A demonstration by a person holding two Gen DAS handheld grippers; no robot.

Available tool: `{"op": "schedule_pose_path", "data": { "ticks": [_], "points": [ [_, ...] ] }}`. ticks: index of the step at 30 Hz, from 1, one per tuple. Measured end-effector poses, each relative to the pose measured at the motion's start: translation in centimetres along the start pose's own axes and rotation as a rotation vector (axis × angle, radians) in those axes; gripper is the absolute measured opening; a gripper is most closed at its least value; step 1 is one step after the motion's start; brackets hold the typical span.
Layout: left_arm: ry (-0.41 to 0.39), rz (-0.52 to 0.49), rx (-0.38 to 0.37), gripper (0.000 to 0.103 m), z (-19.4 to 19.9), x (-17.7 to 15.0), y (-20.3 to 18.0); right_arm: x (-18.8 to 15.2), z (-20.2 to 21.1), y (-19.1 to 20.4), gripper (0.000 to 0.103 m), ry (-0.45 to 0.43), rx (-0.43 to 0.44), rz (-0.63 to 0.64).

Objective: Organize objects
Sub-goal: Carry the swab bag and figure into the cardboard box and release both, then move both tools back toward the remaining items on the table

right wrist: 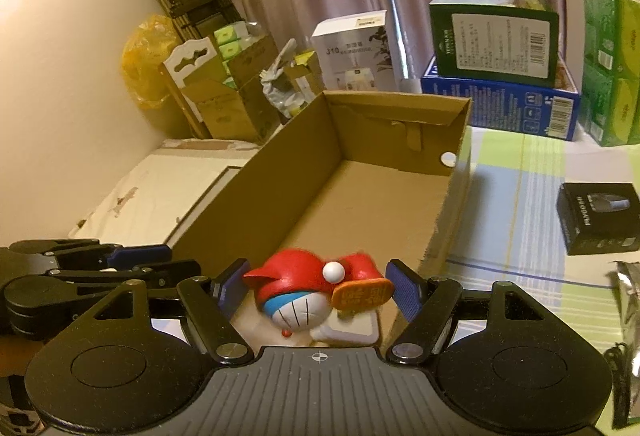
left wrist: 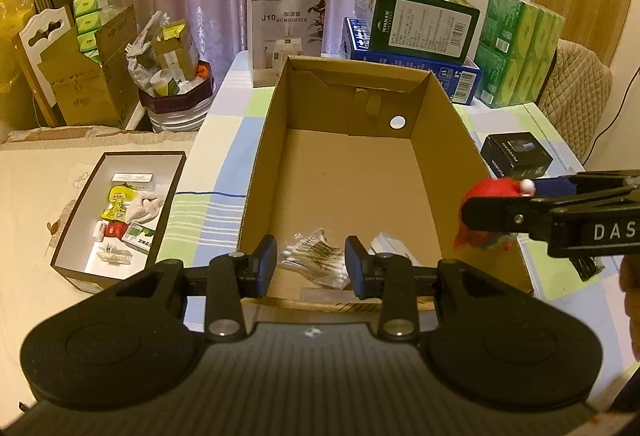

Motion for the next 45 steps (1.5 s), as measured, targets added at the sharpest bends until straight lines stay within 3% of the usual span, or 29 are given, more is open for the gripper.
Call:
{"op": "schedule_pose_path", "data": {
  "ticks": [3, 10, 18, 28, 33, 45],
  "points": [
    [0.001, 0.007, 0.002, 0.032, 0.1, -0.1, 0.1, 0.5, 0.1, -0.1, 0.082, -0.03, 0.014, -0.02],
    [-0.023, 0.031, 0.002, 0.032, 1.6, -0.2, -0.1, 1.2, 2.9, -1.2, 0.083, -0.091, -0.006, -0.055],
    [-0.056, 0.054, -0.024, 0.034, 4.6, -0.5, -2.3, -0.7, 8.7, -3.4, 0.083, -0.124, -0.076, -0.11],
    [-0.077, 0.07, -0.095, 0.055, 8.8, -2.5, -8.1, -7.2, 17.8, -7.6, 0.083, -0.153, -0.225, -0.166],
    [-0.065, 0.053, -0.141, 0.059, 9.7, -3.7, -11.9, -10.0, 22.3, -10.8, 0.083, -0.167, -0.305, -0.218],
    [-0.037, -0.044, -0.223, 0.088, 9.7, -5.6, -20.7, -13.4, 29.9, -16.6, 0.083, -0.222, -0.419, -0.327]
  ]
}}
Point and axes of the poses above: each gripper's, at about its wrist camera, not at the fingertips, and z roughly against the way its jaws point, y to its left, x to its top, the point moved 10 cm from there along -z, roughly the way its jaws point, and after that the axes turned 3 degrees about z, right-handed, at the moved point
